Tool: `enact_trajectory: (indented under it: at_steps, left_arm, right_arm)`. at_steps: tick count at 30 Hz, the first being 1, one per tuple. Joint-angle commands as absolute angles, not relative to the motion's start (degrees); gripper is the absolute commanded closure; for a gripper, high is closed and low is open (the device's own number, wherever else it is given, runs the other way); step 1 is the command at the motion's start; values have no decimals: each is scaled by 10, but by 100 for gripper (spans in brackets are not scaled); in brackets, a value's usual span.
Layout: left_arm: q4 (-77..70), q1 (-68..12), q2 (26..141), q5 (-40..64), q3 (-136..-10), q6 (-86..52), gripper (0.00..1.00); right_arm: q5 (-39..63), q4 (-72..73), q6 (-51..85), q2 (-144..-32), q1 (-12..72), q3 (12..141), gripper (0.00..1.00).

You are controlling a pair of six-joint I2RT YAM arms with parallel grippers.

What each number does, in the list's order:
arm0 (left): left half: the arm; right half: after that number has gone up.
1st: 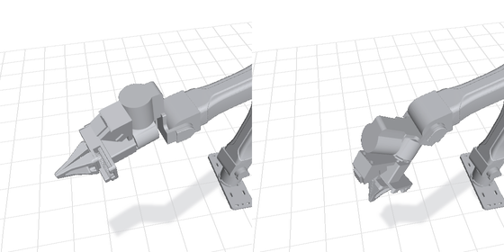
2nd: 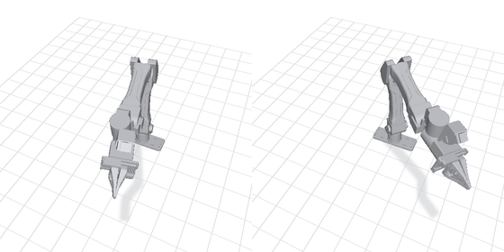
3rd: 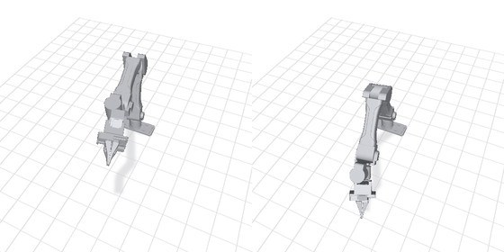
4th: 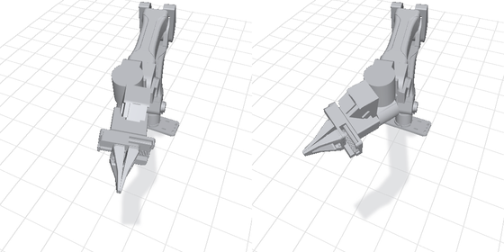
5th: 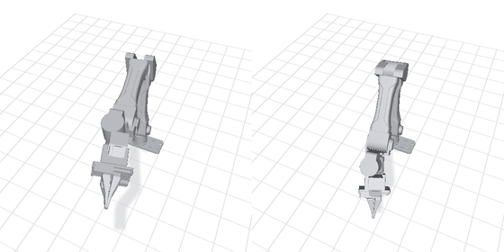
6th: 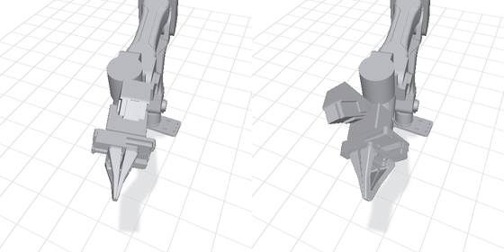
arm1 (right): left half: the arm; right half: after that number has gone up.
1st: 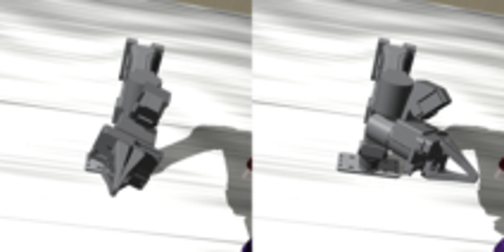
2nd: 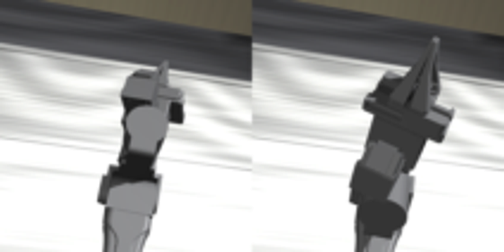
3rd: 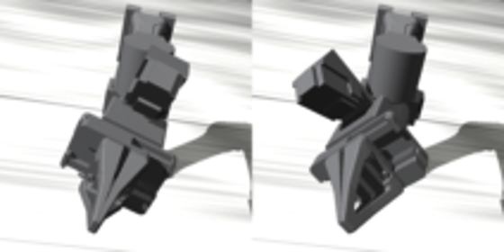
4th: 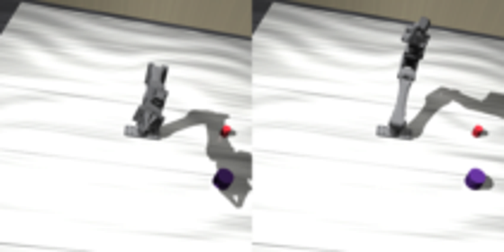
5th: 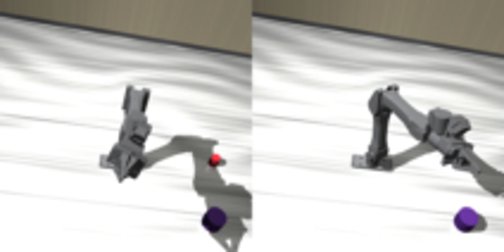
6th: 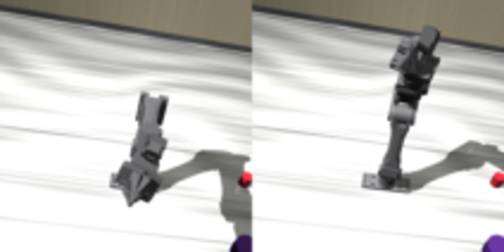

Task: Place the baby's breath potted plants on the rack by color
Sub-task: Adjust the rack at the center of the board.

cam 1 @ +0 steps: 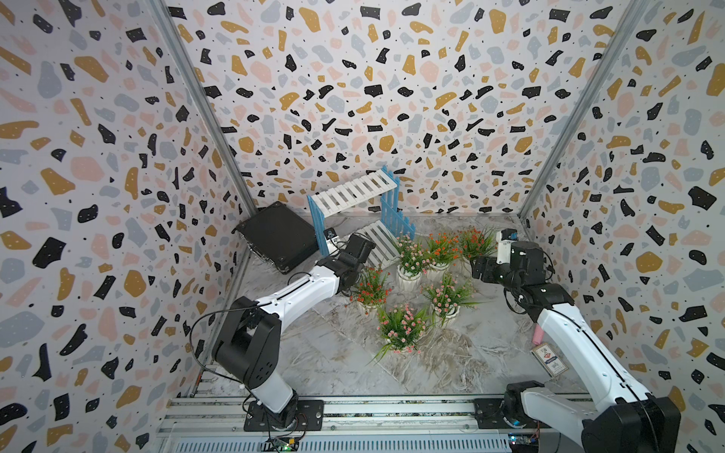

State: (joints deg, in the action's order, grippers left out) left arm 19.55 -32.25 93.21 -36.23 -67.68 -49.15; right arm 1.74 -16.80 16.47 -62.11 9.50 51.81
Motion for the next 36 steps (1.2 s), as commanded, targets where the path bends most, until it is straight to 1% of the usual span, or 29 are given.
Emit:
enact_trajectory:
  at_steps: [1,9,17,18,36]
  left_arm:
    - [143,-323,921,-342,-660,-452,87]
    - [109,-317,887,-294,-626,-383,92]
    - [108,-315,850,-227,-604,-313,91]
    - [88,-315,847,-220,-601,-308,91]
    - [81,-315,818,-124,-559,-255,90]
  right_arm:
    - [10,-180,157,-600,98,525,11]
    - [11,-183,155,-597,98,530,12]
    - [14,-195,148,-600,99,542,12]
    - [14,-196,148,-600,99,543,12]
    - [34,-221,135,-590,100,561,12]
